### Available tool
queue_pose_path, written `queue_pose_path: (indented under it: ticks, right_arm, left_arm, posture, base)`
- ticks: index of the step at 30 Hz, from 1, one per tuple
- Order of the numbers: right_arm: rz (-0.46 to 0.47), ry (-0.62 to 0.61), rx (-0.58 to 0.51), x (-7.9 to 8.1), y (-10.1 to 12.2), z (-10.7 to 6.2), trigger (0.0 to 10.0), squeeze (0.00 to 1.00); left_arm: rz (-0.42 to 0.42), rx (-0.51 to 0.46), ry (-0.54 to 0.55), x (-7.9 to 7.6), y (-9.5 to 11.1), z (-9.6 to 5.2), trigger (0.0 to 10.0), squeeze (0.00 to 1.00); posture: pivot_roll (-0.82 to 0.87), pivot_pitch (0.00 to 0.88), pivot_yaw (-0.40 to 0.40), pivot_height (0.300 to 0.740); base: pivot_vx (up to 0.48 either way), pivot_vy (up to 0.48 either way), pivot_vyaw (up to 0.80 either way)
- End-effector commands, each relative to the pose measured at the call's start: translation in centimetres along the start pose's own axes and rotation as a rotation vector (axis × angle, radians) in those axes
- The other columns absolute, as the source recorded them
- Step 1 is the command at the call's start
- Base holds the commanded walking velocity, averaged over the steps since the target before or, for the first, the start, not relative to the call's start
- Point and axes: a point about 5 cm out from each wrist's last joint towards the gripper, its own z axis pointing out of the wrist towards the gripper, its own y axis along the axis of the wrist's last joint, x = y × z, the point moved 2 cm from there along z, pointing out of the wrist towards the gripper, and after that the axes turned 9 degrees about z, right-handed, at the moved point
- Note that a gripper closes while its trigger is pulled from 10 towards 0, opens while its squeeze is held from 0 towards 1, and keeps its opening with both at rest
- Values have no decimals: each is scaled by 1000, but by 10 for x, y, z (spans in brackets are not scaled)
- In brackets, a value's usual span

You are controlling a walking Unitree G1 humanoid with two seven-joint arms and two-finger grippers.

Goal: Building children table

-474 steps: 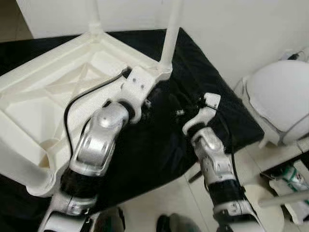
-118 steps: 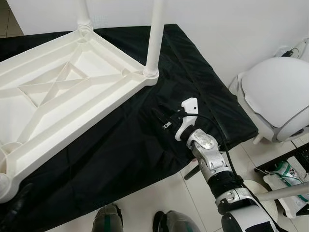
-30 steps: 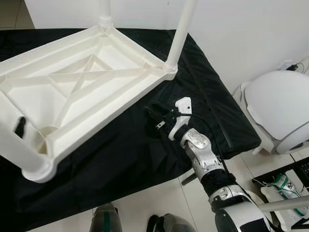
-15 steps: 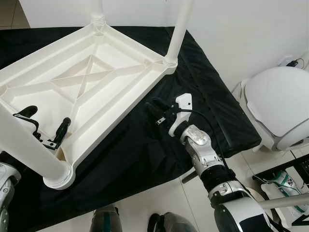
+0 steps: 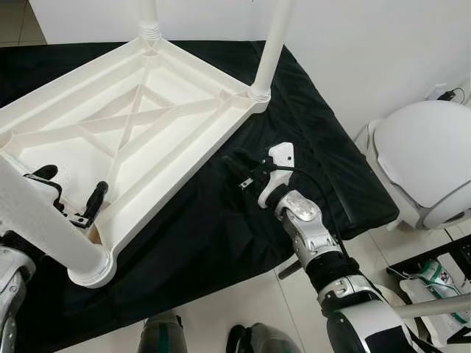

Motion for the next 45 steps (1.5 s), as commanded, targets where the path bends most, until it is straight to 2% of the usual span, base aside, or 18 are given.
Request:
queue_pose_path:
  ticks: [1,5,11,14,15,27,33,34,38,40,41,42,43,45]
  right_arm:
    - [-1,-127,63,-16,-8,0,10000,0]
    - [12,-222,80,-22,-8,3,10000,0]
    - [27,-287,72,-29,-6,4,10000,0]
    - [32,-334,79,-34,-6,4,10000,0]
    - [46,-372,83,-39,-6,4,10000,0]
    - [57,-432,84,-42,-1,11,10000,0]
    - [56,-453,73,-43,3,15,10000,0]
    - [39,-443,64,-42,6,17,10000,0]
    - [23,-436,59,-41,7,17,10000,0]
    - [14,-419,52,-42,7,16,10000,0]
    - [14,-419,52,-42,7,16,10000,0]
    - [11,-408,50,-43,8,15,10000,0]
    - [11,-408,50,-43,8,15,10000,0]
    - [9,-422,57,-47,7,13,10000,0]
  left_arm:
    - [1,-18,-29,-9,6,3,10000,0]
    - [-15,-17,-60,-14,7,6,10000,0]
    - [-22,-30,-84,-23,12,9,10000,0]
    - [-32,-51,-90,-29,18,14,10000,0]
    - [-40,-68,-86,-32,24,20,10000,0]
    - [-48,-122,-46,-32,40,37,10000,0]
    - [-46,-72,-39,-31,31,41,10000,0]
    - [-28,-18,-14,-21,20,38,10000,0]
    - [-9,33,19,-9,9,35,10000,0]
    - [11,131,81,8,-9,31,10000,0]
    - [11,131,81,8,-9,31,10000,0]
    - [41,217,139,22,-24,27,10000,0]
    - [41,217,139,22,-24,27,10000,0]
    - [81,290,182,35,-35,24,10000,0]
  posture:
    - [218,80,-71,740]
    - [214,74,-68,740]
    - [211,68,-62,740]
    - [210,64,-59,740]
    - [214,61,-53,740]
    - [224,68,-44,740]
    - [225,70,-43,740]
    - [220,77,-47,740]
    - [213,80,-54,740]
    - [211,83,-61,740]
    - [211,83,-61,740]
    - [205,83,-65,740]
    - [205,83,-65,740]
    - [200,83,-72,740]
  base:
    - [0,0,0]
    - [0,0,0]
    - [0,0,0]
    - [0,0,0]
    - [0,0,0]
    - [0,0,0]
    - [0,0,0]
    - [0,0,0]
    - [0,0,0]
    - [0,0,0]
    - [0,0,0]
    - [0,0,0]
    - [0,0,0]
    - [0,0,0]
